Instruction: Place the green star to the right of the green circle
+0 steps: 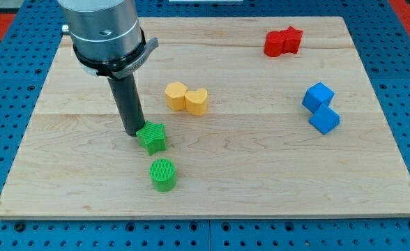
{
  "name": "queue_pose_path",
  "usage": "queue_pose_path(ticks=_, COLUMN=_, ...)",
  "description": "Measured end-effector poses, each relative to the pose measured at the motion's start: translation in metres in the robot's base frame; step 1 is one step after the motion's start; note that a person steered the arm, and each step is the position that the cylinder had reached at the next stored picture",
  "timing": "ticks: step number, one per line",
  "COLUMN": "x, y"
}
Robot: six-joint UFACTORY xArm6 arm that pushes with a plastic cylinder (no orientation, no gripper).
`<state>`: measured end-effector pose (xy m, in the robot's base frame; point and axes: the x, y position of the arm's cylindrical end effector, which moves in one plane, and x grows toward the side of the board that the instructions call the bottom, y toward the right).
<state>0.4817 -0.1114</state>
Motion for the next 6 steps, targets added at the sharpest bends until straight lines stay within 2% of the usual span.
queue_pose_path(ticks=3, x=0.005, y=0.052)
queue_pose_path(ticks=4, x=0.03, y=0.044)
queue_pose_path(ticks=6, x=0.011, y=0.043)
